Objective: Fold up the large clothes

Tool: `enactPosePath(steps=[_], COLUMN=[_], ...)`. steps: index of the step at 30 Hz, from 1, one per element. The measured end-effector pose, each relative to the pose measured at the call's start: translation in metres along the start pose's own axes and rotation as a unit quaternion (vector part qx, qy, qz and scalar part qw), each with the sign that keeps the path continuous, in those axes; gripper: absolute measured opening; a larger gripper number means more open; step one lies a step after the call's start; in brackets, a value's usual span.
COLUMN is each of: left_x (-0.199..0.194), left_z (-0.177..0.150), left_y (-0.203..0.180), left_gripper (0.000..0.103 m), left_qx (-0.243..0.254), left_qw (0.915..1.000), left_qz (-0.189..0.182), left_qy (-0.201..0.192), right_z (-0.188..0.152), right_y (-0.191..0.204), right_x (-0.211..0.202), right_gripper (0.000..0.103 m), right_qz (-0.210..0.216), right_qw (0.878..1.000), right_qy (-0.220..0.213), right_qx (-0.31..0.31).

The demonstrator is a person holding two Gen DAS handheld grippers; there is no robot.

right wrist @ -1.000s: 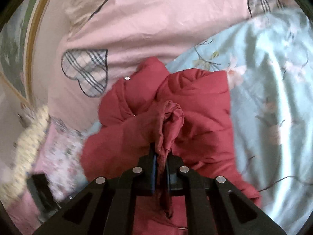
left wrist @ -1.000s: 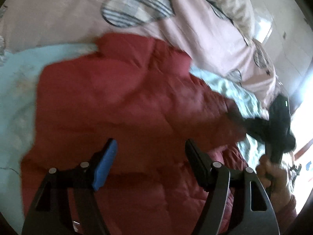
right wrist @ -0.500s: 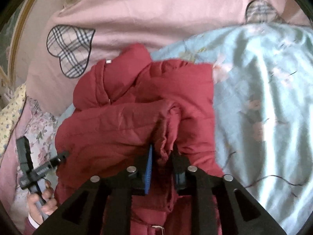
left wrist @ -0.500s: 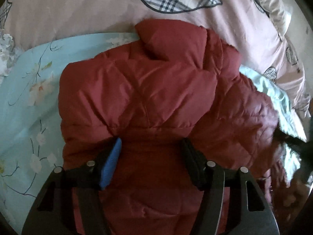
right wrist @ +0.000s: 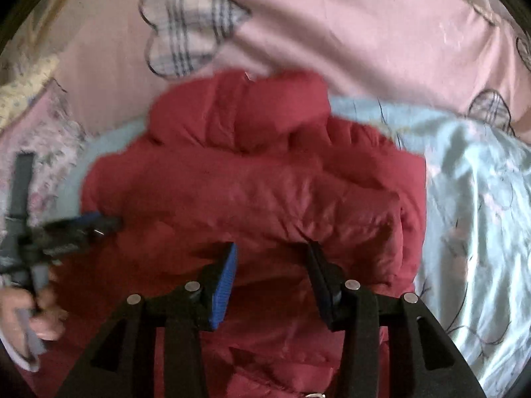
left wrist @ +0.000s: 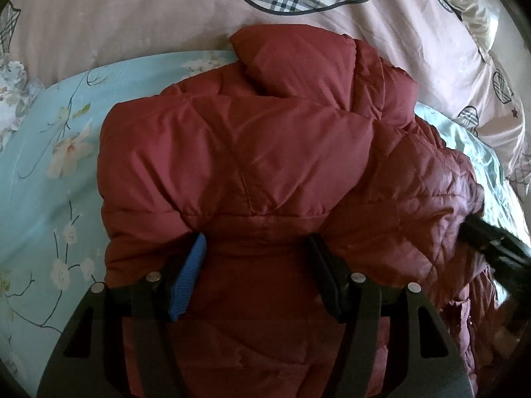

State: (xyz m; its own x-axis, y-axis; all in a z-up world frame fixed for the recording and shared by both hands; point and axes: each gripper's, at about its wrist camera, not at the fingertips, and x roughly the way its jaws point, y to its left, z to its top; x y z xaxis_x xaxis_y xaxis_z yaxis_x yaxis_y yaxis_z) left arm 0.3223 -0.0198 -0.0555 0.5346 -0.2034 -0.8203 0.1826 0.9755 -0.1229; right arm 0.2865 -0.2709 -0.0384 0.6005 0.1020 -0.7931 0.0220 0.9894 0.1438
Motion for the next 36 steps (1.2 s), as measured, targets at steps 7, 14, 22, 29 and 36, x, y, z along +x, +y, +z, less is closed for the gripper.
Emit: enactPosePath(steps=[7,14,22,29,36], left_x=[-0.028,-0.011,0.001,0.003,-0.012], left_z=[0.001,-0.007,-0.007,-0.005,-0.006], left_y=[0.013,0.019,0.024,0.024,0.026], left_gripper=[0.062,0.062,0.062,0.063,0.063], left_qx=[-0.001,0.017,0.004,0.011,0.017], left_qw=[0.9996,0.9997,0.9998,0.9997,0.9994], left_qz=[-0.015,0.015,0.015,0.019,0.025], left_qy=[-0.023,0.005,0.013,0.011,0.018], right_z=[-0.006,-0.005,-0.002,-0.003,-0.003], right_y=[-0.021,-0.018,-0.019,-0.020,-0.023], right_x=[0.013,0.017,0.024,0.024,0.024], right_gripper=[0.043,0.043,0.043,0.043,0.043], right_qz=[-0.022,-0.030,-0.033,-0.030,-0.027], right_qw=[0.999,0.999,0.999,0.999,0.999], right_qy=[0.021,0.026,0.034,0.032,0.032], right_qx=[0.015,0.009,0.007,0.011,0.018])
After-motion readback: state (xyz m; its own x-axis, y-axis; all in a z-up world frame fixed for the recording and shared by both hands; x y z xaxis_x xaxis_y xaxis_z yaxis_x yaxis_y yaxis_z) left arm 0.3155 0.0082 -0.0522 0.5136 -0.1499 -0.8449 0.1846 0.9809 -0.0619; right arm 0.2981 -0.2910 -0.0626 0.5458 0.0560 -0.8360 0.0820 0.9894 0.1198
